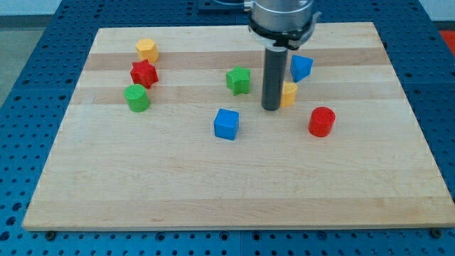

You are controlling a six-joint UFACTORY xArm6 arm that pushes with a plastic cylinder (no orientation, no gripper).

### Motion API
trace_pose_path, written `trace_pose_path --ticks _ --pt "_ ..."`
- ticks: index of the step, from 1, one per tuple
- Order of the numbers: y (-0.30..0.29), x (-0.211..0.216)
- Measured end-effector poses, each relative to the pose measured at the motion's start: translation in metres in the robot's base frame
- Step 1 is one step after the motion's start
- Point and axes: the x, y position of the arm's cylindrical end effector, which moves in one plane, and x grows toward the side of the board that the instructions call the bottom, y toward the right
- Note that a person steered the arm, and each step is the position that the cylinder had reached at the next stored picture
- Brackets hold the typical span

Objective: Slide the green circle towards the green star towards the line of blocks

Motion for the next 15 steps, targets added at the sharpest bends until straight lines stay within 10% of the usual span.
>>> trace_pose_path --ticks 6,15 --pt "-0.075 -0.061" --pt "-0.113 -0.041"
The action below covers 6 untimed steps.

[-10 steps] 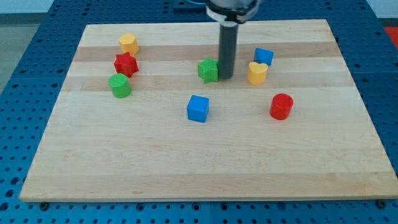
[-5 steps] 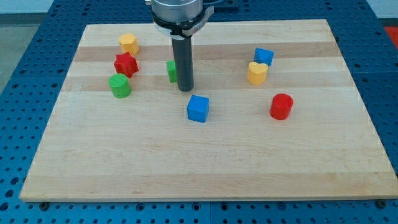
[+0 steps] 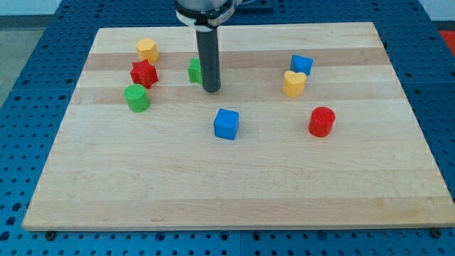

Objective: Slide the green circle towards the green star towards the line of blocks

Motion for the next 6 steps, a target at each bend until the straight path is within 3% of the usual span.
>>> trace_pose_path --ticks 3,6 --pt "-0.007 -0.032" --pt "-0.010 -0.025"
